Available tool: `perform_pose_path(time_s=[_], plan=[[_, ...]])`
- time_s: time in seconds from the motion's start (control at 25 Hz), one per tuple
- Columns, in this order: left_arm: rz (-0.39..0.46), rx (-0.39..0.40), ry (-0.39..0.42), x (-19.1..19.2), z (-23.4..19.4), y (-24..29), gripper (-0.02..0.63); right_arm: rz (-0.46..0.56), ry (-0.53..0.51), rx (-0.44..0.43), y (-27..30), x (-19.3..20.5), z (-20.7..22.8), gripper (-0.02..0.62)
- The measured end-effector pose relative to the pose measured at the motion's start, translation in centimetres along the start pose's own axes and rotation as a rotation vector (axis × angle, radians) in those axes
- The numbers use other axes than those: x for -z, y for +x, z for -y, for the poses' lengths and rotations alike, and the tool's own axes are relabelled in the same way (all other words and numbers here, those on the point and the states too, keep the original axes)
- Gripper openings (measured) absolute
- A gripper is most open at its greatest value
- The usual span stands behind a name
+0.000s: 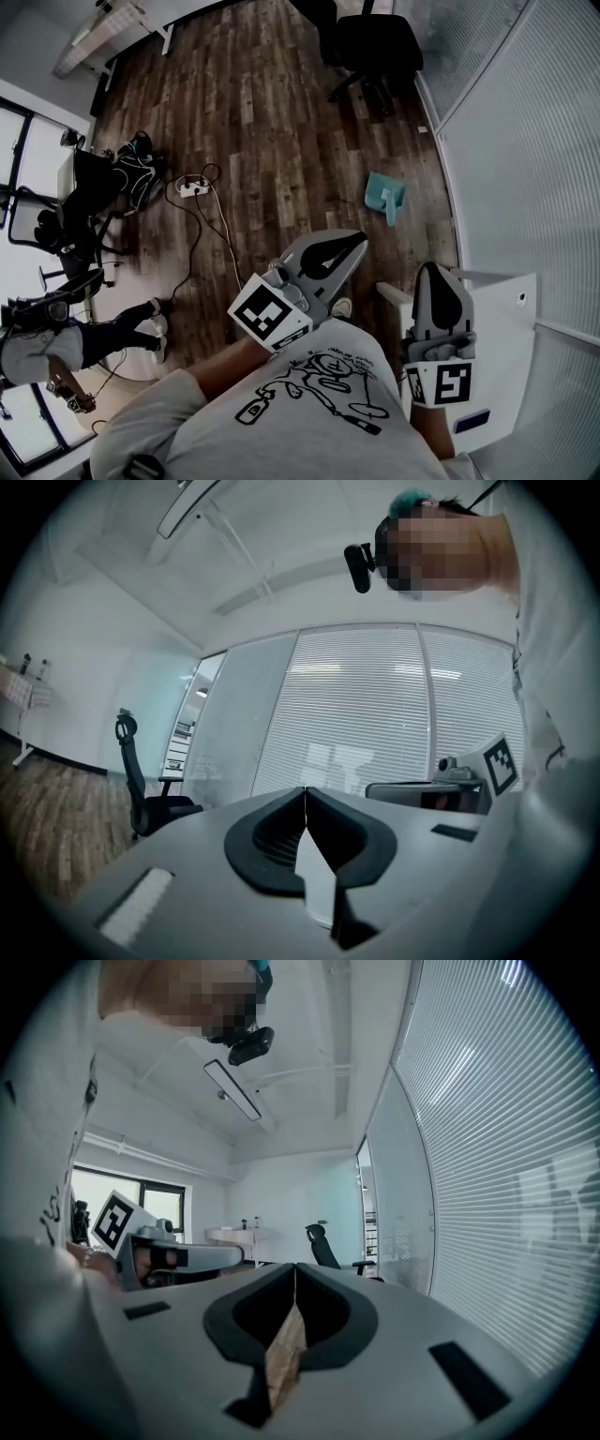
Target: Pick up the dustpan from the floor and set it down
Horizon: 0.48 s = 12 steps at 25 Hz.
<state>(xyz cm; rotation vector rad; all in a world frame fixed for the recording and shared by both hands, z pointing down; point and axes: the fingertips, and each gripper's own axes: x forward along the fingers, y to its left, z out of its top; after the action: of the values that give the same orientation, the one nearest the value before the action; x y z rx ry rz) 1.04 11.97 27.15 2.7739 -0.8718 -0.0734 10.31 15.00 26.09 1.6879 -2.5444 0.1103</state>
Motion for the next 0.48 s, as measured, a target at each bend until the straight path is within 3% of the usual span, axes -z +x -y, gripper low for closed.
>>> perform_pose_path(time_s=[0.48], plan=[[-0.004,0.002,-0.004,-2.7,-12.2,2.8,0.002,-0.012,0.002,-0.003,12.7,-1.5,-0.1,0.006]])
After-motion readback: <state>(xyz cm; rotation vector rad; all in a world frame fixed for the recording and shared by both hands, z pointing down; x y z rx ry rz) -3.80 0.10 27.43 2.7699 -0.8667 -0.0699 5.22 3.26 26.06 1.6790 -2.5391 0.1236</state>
